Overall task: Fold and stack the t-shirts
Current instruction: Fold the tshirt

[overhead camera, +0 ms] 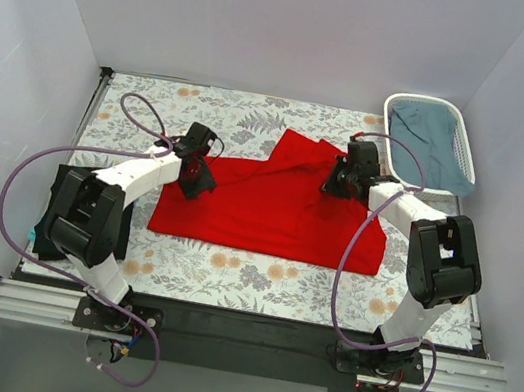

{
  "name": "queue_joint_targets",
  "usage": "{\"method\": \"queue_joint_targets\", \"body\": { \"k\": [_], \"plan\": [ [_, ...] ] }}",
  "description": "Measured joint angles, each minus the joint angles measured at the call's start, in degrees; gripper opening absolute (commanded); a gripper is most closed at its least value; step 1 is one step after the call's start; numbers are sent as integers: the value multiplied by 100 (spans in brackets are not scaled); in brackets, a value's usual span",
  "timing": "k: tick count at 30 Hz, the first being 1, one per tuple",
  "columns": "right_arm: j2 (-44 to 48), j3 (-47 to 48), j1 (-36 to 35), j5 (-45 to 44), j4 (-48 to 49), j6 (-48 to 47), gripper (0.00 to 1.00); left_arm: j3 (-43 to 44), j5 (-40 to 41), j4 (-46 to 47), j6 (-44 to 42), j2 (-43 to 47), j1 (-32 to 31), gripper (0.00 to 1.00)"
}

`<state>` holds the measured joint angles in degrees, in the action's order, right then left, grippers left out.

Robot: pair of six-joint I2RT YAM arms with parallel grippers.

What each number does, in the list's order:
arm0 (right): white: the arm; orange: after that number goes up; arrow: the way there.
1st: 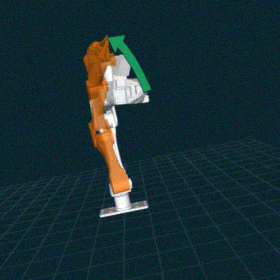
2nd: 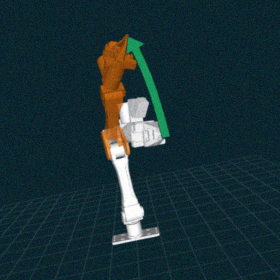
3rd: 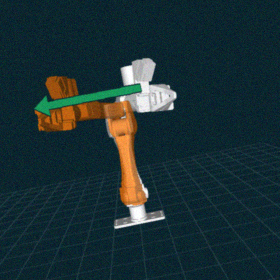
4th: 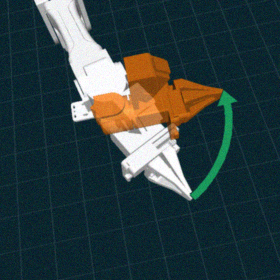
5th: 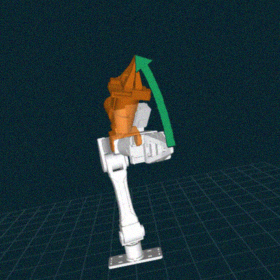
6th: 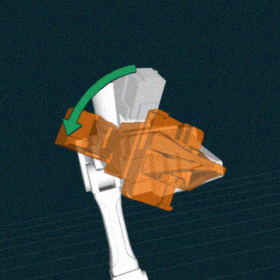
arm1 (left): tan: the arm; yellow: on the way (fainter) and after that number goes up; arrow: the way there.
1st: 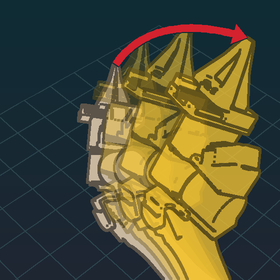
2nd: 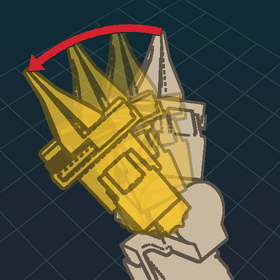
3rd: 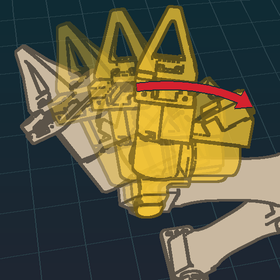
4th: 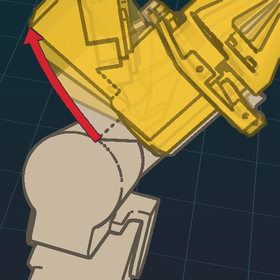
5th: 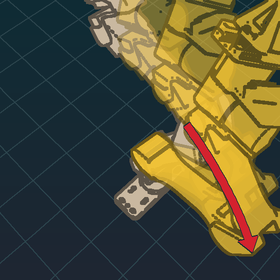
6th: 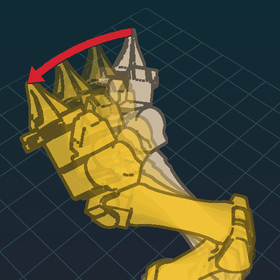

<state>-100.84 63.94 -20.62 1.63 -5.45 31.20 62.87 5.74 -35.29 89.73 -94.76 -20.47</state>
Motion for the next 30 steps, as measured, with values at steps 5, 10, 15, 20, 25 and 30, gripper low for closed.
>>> {"method": "queue_joint_targets", "body": {
  "k": [5,10,15,20,25,30],
  "plan": [
    [20,-13,-2,2,7,-4,1,476,1034,-822,570,-90,44,33],
    [46,-85,-2,13,63,-7,1,815,1464,-1305,975,-343,245,26],
    [50,-111,-2,46,98,-9,1,1200,1635,-1792,1325,-979,483,25],
    [52,-111,-2,70,111,-15,1,1263,1652,-2046,1541,-1322,654,26],
    [52,-114,-2,72,118,-33,1,1266,1648,-2146,1628,-1351,841,25],
    [74,-131,-2,72,131,-44,1,1266,1609,-2131,1646,-1351,1021,26]
  ]
}}
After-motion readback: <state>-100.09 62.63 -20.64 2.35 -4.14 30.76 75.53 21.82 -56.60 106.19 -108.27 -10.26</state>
